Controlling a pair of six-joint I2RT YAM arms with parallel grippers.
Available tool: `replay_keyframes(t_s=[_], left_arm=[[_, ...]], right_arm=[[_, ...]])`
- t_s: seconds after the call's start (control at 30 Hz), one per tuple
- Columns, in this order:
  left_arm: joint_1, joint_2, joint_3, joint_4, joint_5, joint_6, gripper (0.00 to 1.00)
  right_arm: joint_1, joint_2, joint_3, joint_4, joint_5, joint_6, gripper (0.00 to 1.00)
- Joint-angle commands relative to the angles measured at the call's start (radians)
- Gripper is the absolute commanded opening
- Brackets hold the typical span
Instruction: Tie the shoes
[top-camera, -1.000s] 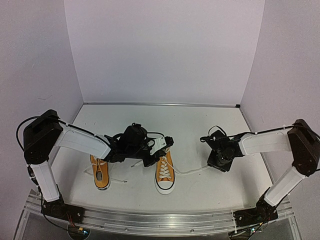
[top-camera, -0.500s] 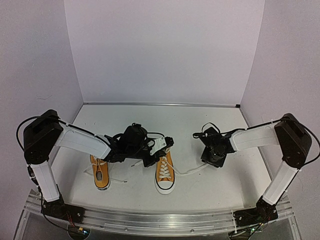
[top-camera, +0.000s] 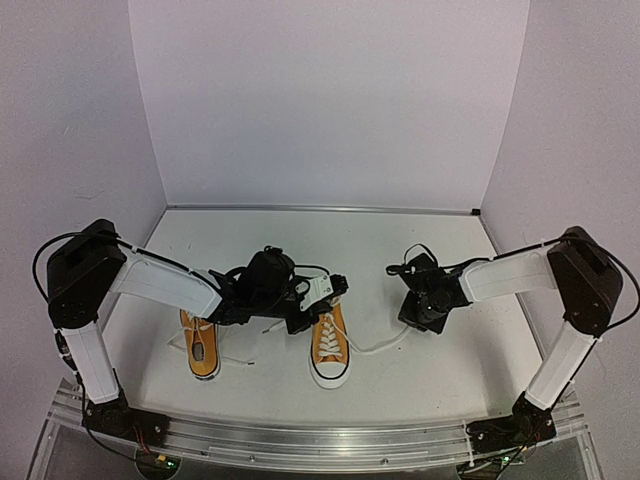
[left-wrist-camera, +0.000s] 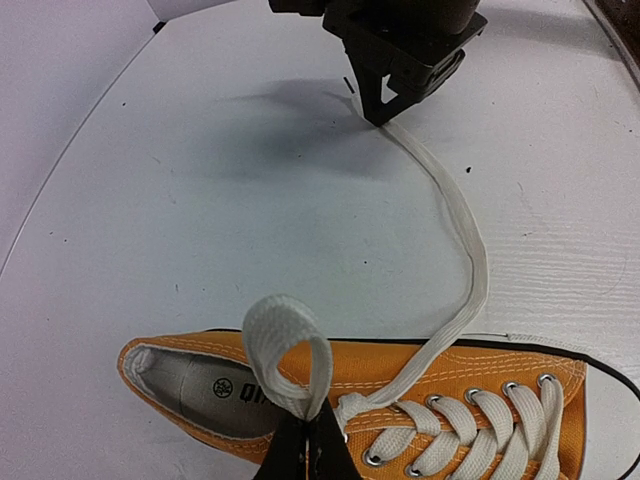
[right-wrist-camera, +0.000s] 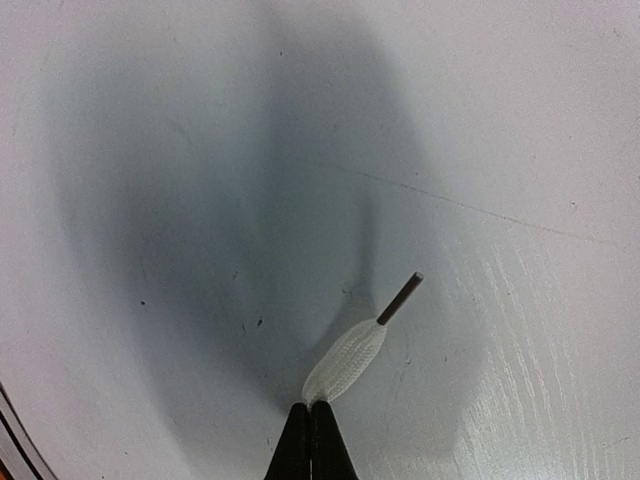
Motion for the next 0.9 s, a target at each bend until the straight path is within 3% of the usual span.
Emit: replay_keyframes(t_s=[0.0, 0.2, 0.33, 0.53, 0.87], left_arm=[[-0.003, -0.021, 0.017, 0.041, 0.018, 0.032, 0.00], [-0.004, -0.025, 0.002, 0.057, 0.036, 0.061, 0.00], [-0.006, -0.034, -0.009, 0.069, 0.042, 0.078, 0.00], [-0.007, -0.053, -0.047, 0.112, 0.046, 0.111, 0.00], [-0.017, -0.077, -0.105, 0.146, 0.031, 0.166, 0.00]], right_arm=[[-0.002, -0.069, 0.051, 0.001, -0.033, -0.101, 0.00], [-0.002, -0.065, 0.284, 0.038, -0.126, -0.318, 0.00], [0.000, 0.018, 0.482, 0.057, -0.294, -0.408, 0.00], [0.047, 0.152, 0.704, 0.126, -0.507, -0.433, 0.00], [0.164, 0.423, 0.977, 0.137, -0.723, -0.413, 0.00]])
